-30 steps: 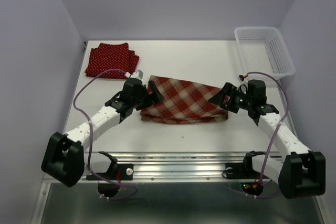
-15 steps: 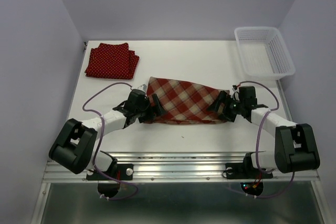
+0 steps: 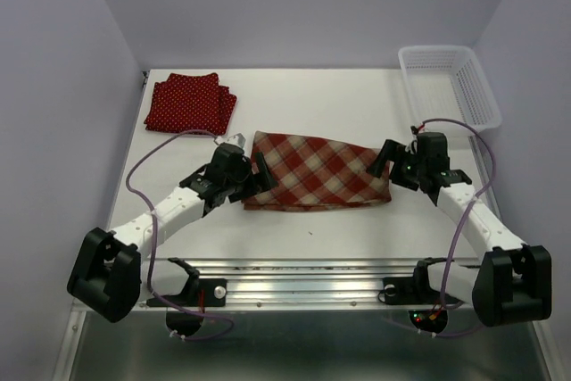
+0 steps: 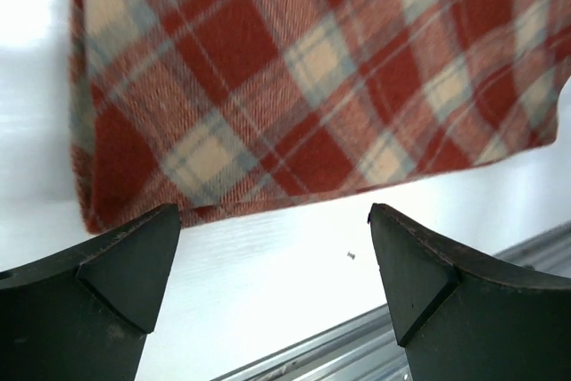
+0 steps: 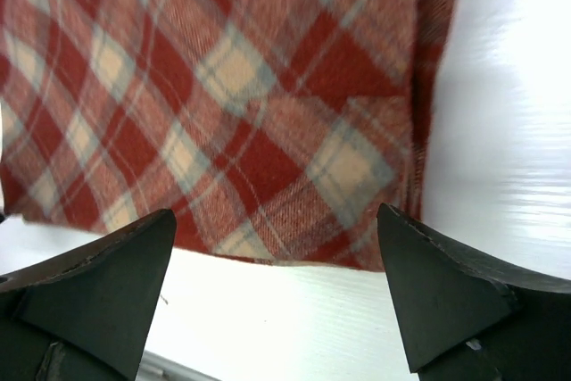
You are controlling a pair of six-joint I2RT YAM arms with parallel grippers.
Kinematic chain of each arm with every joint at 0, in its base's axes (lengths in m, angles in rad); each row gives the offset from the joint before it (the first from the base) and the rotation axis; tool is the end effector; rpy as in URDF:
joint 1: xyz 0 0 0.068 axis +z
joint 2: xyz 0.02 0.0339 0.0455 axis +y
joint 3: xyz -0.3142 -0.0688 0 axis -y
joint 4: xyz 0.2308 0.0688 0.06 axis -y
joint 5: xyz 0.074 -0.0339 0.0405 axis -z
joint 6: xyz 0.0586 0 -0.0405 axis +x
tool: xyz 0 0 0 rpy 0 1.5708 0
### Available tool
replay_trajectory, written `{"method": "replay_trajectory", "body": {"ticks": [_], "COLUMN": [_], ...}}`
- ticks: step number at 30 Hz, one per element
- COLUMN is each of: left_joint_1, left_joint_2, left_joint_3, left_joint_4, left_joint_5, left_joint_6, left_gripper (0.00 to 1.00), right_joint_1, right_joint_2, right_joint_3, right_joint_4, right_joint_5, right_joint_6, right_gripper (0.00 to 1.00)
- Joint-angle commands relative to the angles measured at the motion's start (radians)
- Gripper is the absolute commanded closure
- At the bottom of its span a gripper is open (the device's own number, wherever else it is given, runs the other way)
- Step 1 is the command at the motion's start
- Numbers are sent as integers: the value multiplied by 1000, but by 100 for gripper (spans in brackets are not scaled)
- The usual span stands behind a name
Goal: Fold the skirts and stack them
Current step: Fold the skirt
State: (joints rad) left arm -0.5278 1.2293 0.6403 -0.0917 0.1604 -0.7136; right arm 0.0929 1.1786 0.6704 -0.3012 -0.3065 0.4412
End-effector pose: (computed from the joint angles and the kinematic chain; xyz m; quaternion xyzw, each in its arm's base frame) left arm 0.2048 -0.1302 0.2483 -0.0491 0.8990 -0.3084 0.3070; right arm 0.2177 0.0380 0.2499 0.1031 0.9135 0.2336 0.3168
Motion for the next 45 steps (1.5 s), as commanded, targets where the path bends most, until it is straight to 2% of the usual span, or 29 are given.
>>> {"method": "replay_trajectory", "body": {"ticks": [1, 2, 4, 10, 16, 19, 21, 24, 26, 28, 31, 33, 34, 35, 36, 37, 40, 42, 43, 45], "left_joint_1": [2, 12, 34, 110, 149, 153, 157, 158, 158, 158, 158, 158, 158, 158, 160, 158, 158, 160, 160, 157], "left_joint_2": [-67, -64, -30, 110, 228, 292, 326, 396, 415, 432, 443, 459, 467, 473, 483, 496, 513, 515, 513, 510], "left_joint_3": [116, 140, 163, 217, 223, 232, 242, 259, 263, 266, 265, 263, 263, 263, 259, 259, 245, 234, 231, 225], "left_joint_4": [-132, -141, -154, -102, -14, 6, 13, 43, 52, 60, 66, 69, 70, 72, 76, 78, 81, 84, 84, 84], "left_joint_5": [-177, -227, -242, -208, -111, -94, -87, -53, -27, -19, -13, -10, -1, -1, 13, 19, 30, 33, 36, 53], "left_joint_6": [46, 55, 72, 121, 167, 189, 198, 207, 213, 221, 230, 235, 238, 240, 238, 238, 235, 232, 230, 227], "left_gripper": [1, 1, 1, 1, 4, 13, 24, 50, 53, 63, 64, 64, 66, 68, 71, 78, 86, 94, 100, 100], "right_joint_1": [1, 1, 1, 1, 1, 1, 1, 1, 1, 1, 1, 1, 1, 1, 1, 1, 1, 1, 1, 1], "right_joint_2": [-63, -66, -60, 65, 182, 207, 214, 237, 251, 265, 288, 308, 315, 325, 338, 345, 368, 374, 372, 362], "right_joint_3": [80, 86, 89, 136, 147, 133, 118, 94, 86, 74, 61, 55, 54, 54, 54, 51, 49, 54, 58, 76], "right_joint_4": [-96, -102, -102, -87, -62, -59, -50, -29, -26, -18, 5, 20, 28, 33, 39, 51, 62, 71, 71, 68], "right_joint_5": [228, 251, 277, 262, 236, 236, 238, 244, 245, 245, 253, 257, 259, 257, 254, 251, 250, 248, 251, 262], "right_joint_6": [-33, -32, -30, -35, -42, -38, -33, -32, -30, -32, -29, -22, -21, -19, -18, -18, -21, -32, -38, -44], "right_gripper": [0, 0, 0, 0, 0, 0, 1, 6, 8, 12, 20, 27, 35, 37, 40, 47, 55, 72, 76, 82]}}
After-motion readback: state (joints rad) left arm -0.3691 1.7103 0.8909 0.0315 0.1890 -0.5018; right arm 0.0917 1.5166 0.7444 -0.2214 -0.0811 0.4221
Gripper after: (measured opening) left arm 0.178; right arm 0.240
